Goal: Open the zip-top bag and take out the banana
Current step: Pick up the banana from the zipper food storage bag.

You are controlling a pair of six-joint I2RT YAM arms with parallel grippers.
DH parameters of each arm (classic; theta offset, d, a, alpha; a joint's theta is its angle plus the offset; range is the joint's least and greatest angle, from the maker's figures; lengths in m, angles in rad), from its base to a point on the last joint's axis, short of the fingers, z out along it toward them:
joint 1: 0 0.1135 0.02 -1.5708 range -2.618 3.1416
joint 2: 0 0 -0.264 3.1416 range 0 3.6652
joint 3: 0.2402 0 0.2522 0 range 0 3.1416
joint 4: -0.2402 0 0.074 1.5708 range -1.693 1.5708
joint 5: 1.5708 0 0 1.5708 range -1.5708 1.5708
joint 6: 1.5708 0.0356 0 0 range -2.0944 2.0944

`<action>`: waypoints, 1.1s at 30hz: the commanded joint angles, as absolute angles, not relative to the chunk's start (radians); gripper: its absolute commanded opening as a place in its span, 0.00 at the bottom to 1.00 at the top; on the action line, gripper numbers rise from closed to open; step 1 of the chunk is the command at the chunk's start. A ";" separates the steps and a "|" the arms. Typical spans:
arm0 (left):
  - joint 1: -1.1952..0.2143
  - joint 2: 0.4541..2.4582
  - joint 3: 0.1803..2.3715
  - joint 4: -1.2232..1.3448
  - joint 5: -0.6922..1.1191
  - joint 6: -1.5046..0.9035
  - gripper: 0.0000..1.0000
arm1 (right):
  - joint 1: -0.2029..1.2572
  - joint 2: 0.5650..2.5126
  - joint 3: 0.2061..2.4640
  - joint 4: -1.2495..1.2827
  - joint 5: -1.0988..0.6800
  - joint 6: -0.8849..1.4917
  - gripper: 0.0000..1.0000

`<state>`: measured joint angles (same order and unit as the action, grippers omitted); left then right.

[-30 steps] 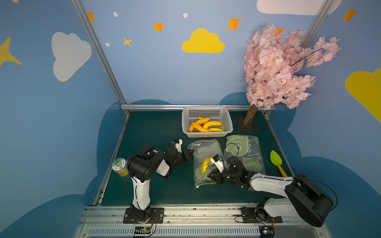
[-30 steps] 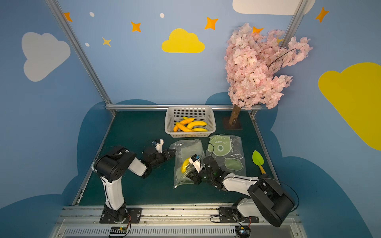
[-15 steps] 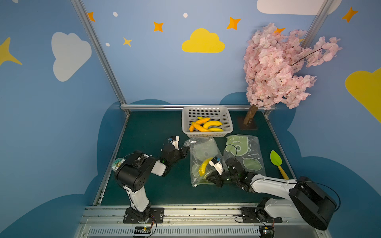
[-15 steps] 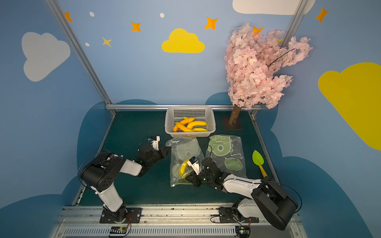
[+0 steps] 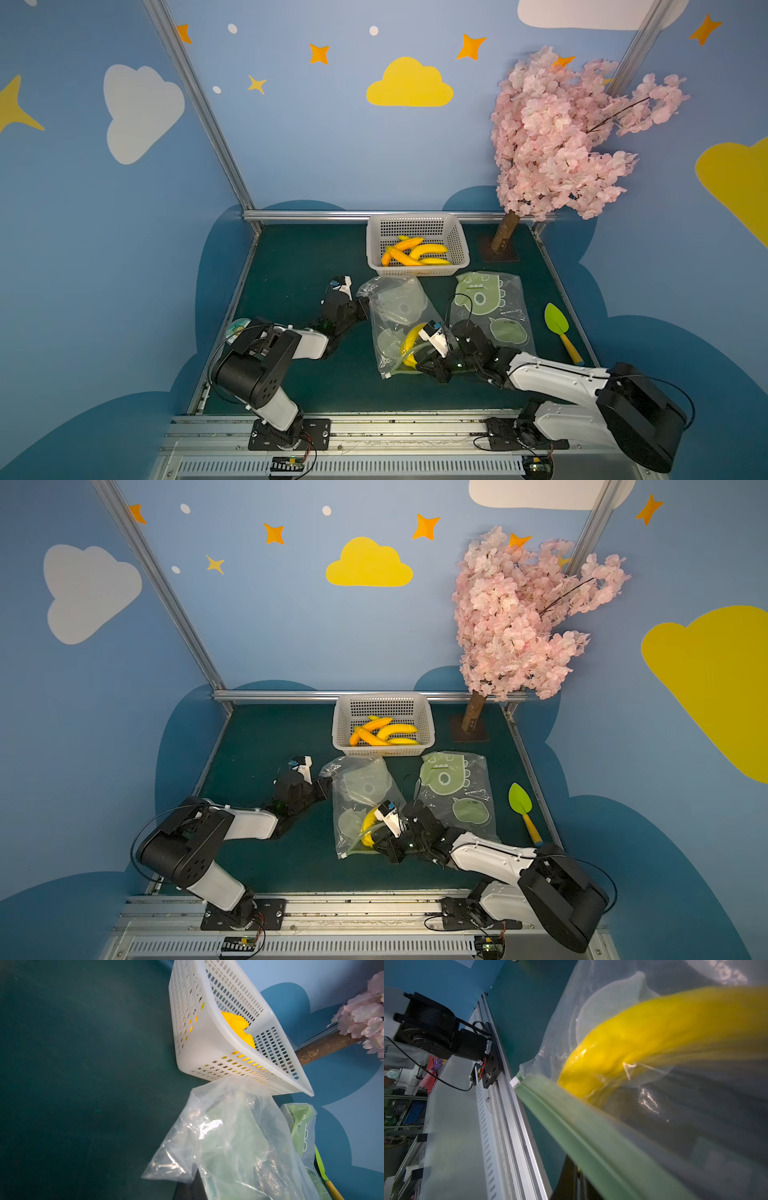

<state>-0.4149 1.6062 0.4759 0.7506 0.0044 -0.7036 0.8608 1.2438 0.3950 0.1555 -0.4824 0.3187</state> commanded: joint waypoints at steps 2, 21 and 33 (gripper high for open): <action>-0.416 1.582 0.440 0.700 -0.079 -0.683 0.02 | 0.880 1.262 0.403 0.139 -0.446 0.331 0.00; -0.429 1.465 0.410 0.540 -0.355 -0.658 0.03 | 0.940 1.229 0.415 0.139 -0.573 0.311 0.00; -0.430 1.524 0.451 0.520 -0.401 -0.633 0.03 | 0.942 1.107 0.381 0.034 -0.657 0.315 0.00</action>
<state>-0.4282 1.5043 0.4309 0.5449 -0.3664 -0.6506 0.9360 1.1358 0.3996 0.0856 -0.6170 0.3111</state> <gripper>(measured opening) 0.050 0.049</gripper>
